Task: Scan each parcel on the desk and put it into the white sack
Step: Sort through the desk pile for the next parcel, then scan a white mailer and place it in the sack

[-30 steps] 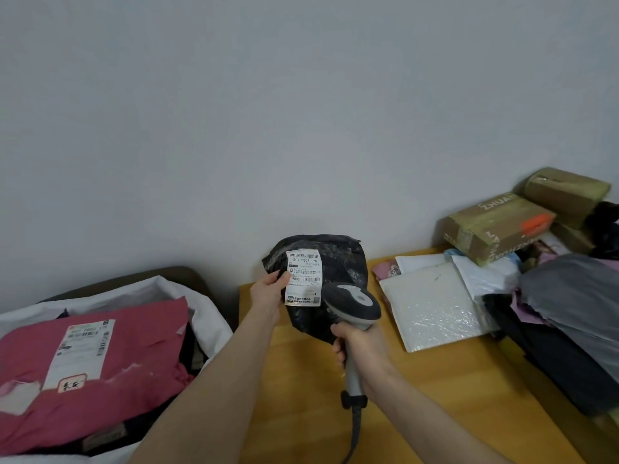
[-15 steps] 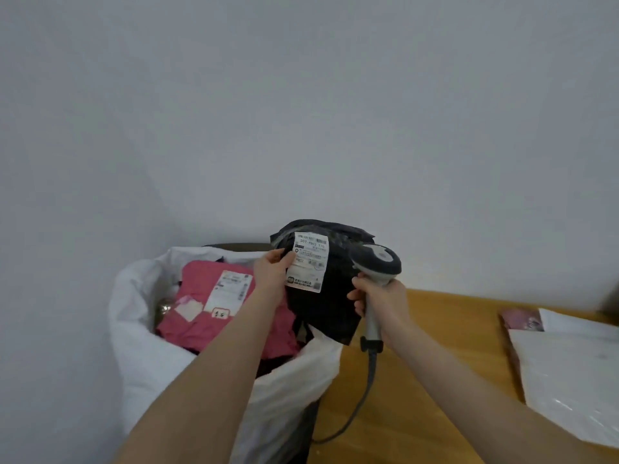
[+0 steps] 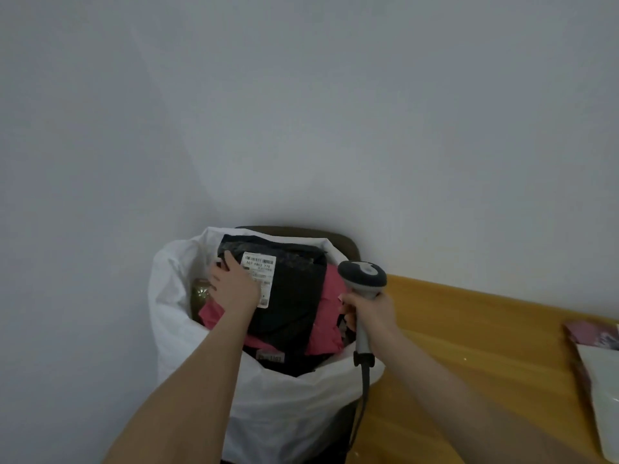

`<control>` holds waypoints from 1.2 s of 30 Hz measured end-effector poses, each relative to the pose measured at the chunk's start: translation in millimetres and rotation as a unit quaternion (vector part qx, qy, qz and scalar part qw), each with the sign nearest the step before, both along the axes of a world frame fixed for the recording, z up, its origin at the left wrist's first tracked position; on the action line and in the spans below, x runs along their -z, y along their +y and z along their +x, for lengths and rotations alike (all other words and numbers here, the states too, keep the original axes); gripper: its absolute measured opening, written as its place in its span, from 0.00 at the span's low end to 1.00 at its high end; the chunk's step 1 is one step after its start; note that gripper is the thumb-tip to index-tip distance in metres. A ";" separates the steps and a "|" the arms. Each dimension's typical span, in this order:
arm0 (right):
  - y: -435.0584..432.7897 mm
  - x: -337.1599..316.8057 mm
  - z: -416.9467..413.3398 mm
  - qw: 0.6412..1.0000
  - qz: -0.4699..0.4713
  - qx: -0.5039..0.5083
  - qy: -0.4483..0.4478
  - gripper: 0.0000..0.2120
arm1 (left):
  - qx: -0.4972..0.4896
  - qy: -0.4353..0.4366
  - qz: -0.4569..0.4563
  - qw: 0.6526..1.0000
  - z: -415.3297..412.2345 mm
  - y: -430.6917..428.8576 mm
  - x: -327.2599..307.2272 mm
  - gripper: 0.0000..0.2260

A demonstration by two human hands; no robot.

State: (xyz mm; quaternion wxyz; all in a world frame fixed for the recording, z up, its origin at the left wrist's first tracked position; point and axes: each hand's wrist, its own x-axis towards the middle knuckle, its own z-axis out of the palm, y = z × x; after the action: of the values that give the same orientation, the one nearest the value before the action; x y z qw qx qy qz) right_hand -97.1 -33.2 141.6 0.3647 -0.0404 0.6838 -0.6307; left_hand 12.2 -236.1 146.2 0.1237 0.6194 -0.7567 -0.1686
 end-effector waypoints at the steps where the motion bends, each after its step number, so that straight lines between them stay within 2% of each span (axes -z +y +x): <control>1: 2.6 0.3 -0.7 1.000 0.003 0.006 -0.003 0.07 | 0.033 -0.025 -0.045 0.998 -8.5 2.8 -1.8 0.40; 4: 14.6 -2.2 -6.8 0.999 -0.008 0.049 -0.021 0.07 | 0.139 -0.040 -0.119 0.982 -45.6 16.7 -9.6 0.35; 10: 77.6 0.3 -34.3 0.985 0.003 0.170 -0.026 0.09 | 0.337 -0.027 -0.069 0.939 -136.8 101.8 6.4 0.20; 15: 174.7 18.3 -64.9 0.953 0.042 0.296 -0.048 0.10 | 0.481 -0.046 0.041 0.875 -203.3 206.7 39.0 0.20; 21: 301.7 43.2 -97.2 0.891 0.109 0.438 -0.059 0.06 | 0.554 -0.092 0.109 0.820 -257.5 332.7 73.3 0.23; 25: 379.1 63.0 -123.4 0.859 0.150 0.485 -0.058 0.07 | 0.534 -0.081 0.208 0.815 -280.9 398.4 99.8 0.31; 28: 419.1 78.3 -149.2 0.852 0.146 0.499 -0.067 0.08 | 0.484 -0.035 0.302 0.821 -299.1 435.8 117.3 0.38; 32: 443.1 102.2 -184.9 0.863 0.096 0.488 -0.090 0.06 | 0.344 0.057 0.449 0.823 -321.2 471.1 143.8 0.36; 36: 448.7 127.0 -204.2 0.878 0.086 0.456 -0.112 0.06 | 0.232 0.089 0.497 0.831 -336.8 487.4 171.5 0.29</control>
State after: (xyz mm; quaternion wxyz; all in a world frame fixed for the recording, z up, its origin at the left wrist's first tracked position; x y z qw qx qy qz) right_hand -301.3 415.5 14.6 0.1128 0.3790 0.6326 -0.6659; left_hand -324.6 251.3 -25.3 -0.1766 0.3861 -0.6777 -0.6004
